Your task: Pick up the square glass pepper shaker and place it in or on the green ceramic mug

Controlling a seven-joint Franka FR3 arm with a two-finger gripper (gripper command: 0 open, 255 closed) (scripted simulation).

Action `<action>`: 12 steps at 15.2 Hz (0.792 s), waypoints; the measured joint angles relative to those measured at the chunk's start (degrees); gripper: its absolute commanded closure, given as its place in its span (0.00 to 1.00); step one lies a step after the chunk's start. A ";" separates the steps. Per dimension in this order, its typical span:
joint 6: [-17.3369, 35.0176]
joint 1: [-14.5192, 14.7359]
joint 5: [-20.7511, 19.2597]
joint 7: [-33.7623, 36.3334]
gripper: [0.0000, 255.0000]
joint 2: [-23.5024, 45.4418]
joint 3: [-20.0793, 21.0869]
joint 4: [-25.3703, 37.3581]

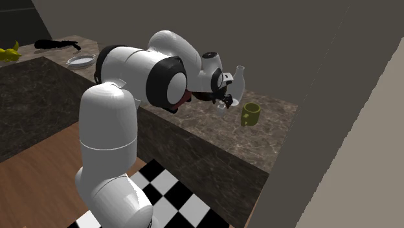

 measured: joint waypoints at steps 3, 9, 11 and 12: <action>0.00 0.00 0.00 0.00 1.00 0.01 0.00 0.01; 0.01 0.00 -0.01 0.01 1.00 0.00 0.00 0.00; 0.01 0.00 0.00 0.01 1.00 0.00 0.00 0.00; 0.01 0.00 0.00 0.00 1.00 0.00 0.00 0.00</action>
